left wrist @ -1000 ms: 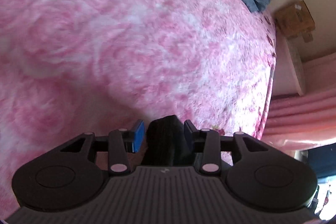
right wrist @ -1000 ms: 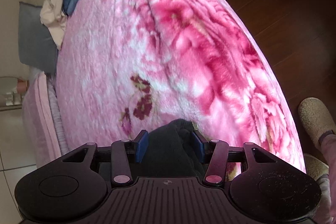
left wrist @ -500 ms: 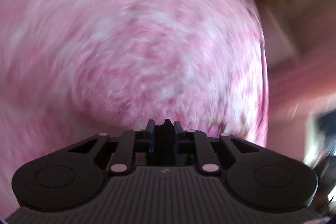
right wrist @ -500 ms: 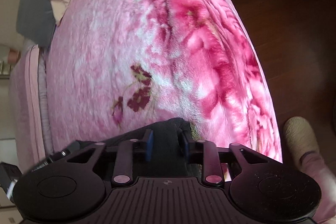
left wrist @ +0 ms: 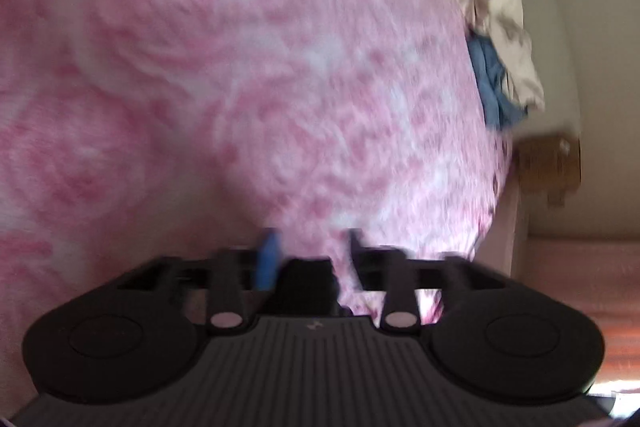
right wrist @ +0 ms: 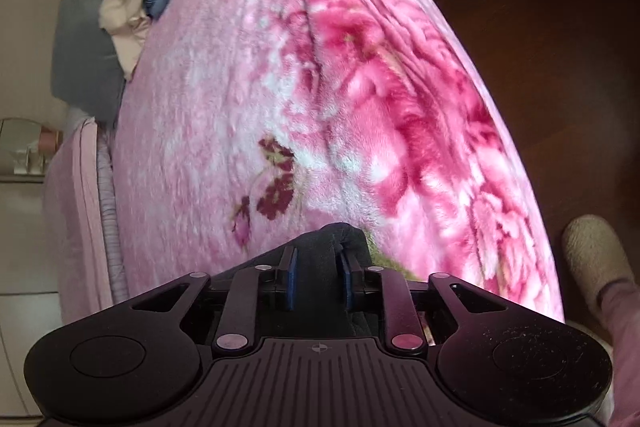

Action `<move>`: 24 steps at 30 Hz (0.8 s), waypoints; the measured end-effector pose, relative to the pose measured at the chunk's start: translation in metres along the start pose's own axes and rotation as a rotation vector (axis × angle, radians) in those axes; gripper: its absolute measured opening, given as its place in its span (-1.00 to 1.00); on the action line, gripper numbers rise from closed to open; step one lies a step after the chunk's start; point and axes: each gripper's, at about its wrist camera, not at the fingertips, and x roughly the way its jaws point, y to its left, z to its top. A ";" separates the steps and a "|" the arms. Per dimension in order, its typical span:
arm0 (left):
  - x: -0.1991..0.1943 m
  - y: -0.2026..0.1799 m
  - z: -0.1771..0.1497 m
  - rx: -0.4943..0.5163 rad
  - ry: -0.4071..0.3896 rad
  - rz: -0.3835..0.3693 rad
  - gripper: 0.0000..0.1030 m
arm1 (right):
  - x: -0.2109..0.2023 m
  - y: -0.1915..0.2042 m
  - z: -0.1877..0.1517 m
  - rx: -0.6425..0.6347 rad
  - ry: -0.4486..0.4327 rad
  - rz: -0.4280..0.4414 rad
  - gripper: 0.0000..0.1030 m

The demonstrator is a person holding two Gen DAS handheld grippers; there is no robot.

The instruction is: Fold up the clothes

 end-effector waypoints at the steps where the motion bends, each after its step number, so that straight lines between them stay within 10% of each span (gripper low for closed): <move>1: 0.006 -0.007 0.001 0.034 0.028 0.028 -0.04 | 0.002 0.001 0.002 0.003 0.008 -0.006 -0.38; 6: 0.041 -0.037 -0.004 0.235 0.184 0.164 -0.13 | 0.006 0.003 0.005 -0.014 0.014 -0.021 -0.33; 7: 0.045 -0.041 -0.008 0.279 0.196 0.197 -0.41 | 0.008 0.003 0.005 -0.013 0.016 -0.024 -0.32; 11: 0.026 -0.047 -0.022 0.363 0.096 0.165 -0.66 | 0.005 0.002 0.004 -0.030 0.009 -0.034 -0.60; 19: 0.017 0.034 -0.028 -0.129 -0.057 -0.040 -0.68 | 0.004 -0.003 -0.009 0.039 -0.073 -0.013 -0.72; 22: 0.034 0.049 -0.028 -0.211 -0.074 -0.052 -0.65 | 0.017 -0.011 -0.005 0.098 -0.085 -0.013 -0.66; 24: 0.029 0.035 -0.026 -0.089 -0.076 -0.018 -0.60 | 0.015 -0.008 -0.002 0.059 -0.072 -0.009 -0.60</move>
